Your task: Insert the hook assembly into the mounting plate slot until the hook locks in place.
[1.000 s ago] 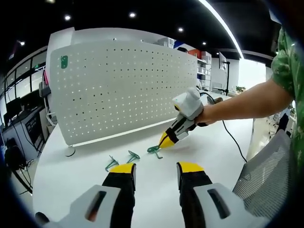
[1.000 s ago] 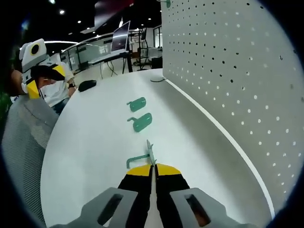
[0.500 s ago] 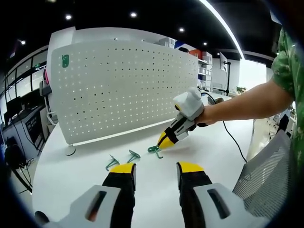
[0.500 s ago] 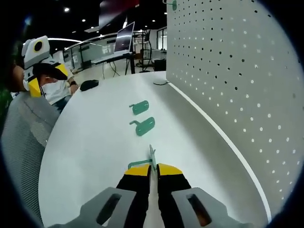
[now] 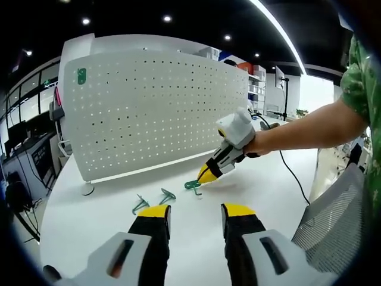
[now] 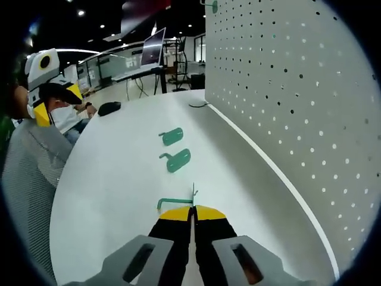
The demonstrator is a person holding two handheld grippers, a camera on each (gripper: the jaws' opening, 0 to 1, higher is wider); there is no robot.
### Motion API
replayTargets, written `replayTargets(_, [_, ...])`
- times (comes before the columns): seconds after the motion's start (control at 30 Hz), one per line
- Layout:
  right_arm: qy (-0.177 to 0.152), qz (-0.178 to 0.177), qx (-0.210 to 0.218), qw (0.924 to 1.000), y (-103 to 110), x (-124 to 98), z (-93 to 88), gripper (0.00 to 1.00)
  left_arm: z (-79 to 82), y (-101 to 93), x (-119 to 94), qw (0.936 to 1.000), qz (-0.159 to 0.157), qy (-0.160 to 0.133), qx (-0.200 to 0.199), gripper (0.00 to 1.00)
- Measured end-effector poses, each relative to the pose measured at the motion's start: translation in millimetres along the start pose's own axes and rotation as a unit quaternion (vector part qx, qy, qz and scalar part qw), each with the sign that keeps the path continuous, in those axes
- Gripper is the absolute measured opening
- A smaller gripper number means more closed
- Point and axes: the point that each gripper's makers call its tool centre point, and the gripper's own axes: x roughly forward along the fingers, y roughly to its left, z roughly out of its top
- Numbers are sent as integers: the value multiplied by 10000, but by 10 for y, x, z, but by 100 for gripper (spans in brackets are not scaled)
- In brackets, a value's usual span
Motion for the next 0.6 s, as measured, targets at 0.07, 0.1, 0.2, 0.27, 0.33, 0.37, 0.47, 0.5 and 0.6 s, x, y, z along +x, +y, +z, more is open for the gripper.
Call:
replayTargets(0.07, [-1, 25, 25, 10000, 9, -18, 30, 0, 10, 3, -2, 10000, 4, -10, 14, 35])
replayTargets(0.1, [-3, 29, 24, 10000, 14, -31, 41, 0, 15, 5, -3, 10000, 5, -15, 18, 35])
replayTargets(0.2, [23, 32, 33, 10000, 14, -59, 62, 0, 38, 6, -5, 10000, 5, -37, 33, 35])
replayTargets(0.27, [46, 26, 51, 10000, 13, -79, 64, 0, 49, 2, -5, 10000, 0, -48, 41, 35])
replayTargets(0.33, [52, 5, 69, 10000, 9, -104, 69, 0, 62, -8, -5, 10000, -9, -65, 51, 35])
replayTargets(0.37, [47, -7, 97, 9999, 6, -123, 73, 0, 70, -16, -3, 10000, -19, -71, 66, 35])
replayTargets(0.47, [36, -20, 165, 9999, 7, -166, 100, 0, 84, -32, 11, 9999, -45, -80, 109, 35])
replayTargets(0.5, [52, -28, 200, 9998, 7, -183, 110, 0, 91, -37, 18, 9999, -53, -86, 123, 35])
replayTargets(0.6, [62, -33, 216, 9997, 11, -224, 146, 0, 127, -62, 53, 9997, -100, -101, 209, 35])
